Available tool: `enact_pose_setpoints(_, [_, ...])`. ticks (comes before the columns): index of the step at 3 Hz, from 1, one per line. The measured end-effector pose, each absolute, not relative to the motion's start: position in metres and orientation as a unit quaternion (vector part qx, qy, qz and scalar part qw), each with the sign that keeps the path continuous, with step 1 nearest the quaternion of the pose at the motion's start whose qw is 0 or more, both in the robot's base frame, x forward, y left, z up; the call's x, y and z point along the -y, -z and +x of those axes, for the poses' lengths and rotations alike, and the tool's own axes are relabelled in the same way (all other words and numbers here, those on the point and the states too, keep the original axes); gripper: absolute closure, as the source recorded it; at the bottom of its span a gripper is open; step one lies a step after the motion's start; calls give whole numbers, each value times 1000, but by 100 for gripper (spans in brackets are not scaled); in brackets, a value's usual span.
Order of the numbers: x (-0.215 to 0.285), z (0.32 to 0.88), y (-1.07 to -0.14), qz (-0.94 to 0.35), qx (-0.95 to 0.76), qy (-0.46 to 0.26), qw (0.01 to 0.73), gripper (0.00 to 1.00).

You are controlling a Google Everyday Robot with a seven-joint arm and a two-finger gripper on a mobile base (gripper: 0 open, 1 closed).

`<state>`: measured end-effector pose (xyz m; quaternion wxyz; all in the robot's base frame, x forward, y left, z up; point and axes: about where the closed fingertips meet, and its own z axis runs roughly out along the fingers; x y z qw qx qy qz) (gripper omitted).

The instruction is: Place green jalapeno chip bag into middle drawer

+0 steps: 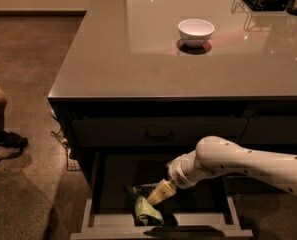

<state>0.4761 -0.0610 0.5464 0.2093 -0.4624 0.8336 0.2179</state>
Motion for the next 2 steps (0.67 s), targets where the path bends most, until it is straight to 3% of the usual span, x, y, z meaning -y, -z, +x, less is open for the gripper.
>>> enact_pose_setpoints(2, [111,451,-611,-427,-824,-212,307,0])
